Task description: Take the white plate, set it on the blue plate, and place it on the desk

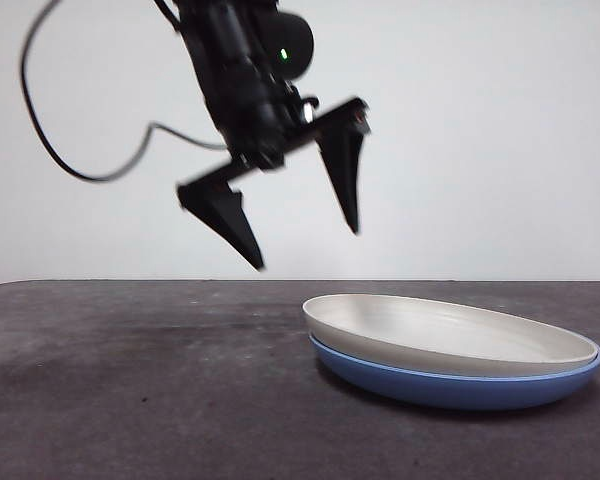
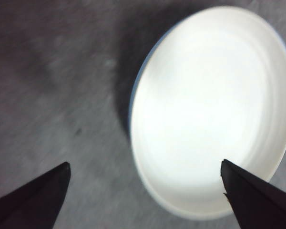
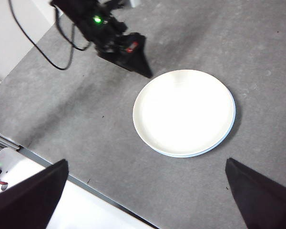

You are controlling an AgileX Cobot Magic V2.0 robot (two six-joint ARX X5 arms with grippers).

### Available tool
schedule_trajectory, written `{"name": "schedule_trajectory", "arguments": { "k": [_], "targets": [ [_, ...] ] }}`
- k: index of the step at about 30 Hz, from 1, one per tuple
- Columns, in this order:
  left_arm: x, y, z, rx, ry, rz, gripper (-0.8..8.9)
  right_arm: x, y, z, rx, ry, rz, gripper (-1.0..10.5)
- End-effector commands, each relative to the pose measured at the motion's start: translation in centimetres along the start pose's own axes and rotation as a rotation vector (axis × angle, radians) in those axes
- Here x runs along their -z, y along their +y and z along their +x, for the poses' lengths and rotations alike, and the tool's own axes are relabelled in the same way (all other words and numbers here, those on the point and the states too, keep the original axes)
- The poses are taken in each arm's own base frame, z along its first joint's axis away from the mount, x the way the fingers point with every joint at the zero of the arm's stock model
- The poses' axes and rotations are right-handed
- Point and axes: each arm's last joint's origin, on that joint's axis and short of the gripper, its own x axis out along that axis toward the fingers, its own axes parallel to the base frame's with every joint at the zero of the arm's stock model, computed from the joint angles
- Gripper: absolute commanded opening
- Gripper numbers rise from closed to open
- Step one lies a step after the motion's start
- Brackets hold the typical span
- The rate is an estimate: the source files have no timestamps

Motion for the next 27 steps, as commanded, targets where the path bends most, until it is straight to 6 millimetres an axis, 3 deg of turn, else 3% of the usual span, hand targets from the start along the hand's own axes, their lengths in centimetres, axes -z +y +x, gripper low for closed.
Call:
{"name": "schedule_trajectory", "arguments": {
  "k": [1,6,9,17,22,27],
  "targets": [
    [0.6,-1.4,-4.6,0.000,-0.092,0.102,5.10,-0.3,0.2,-0.4,-0.008,-0.020,0.006,5.5],
    [3.2,-2.4,-10.3,-0.005,-0.170,0.163,5.12,-0.3,0.2,-0.4,-0.007,-0.021,0.016,5.5],
    [5.2,-2.7,-13.8,-0.033,-0.227,0.194,5.70,-0.3,0.2,-0.4,0.000,-0.023,0.029,5.5],
    [12.3,-3.1,-21.5,-0.014,-0.372,0.284,5.71,-0.2,0.1,-0.4,0.020,-0.013,0.079,5.5],
    [17.3,-2.5,-24.2,-0.004,-0.471,0.342,5.70,0.4,-0.1,-0.4,0.041,0.044,0.102,5.5],
    [22.5,-1.4,-25.2,0.005,-0.563,0.378,5.69,0.9,-0.3,-0.5,0.086,0.087,0.117,5.5]
  ]
}}
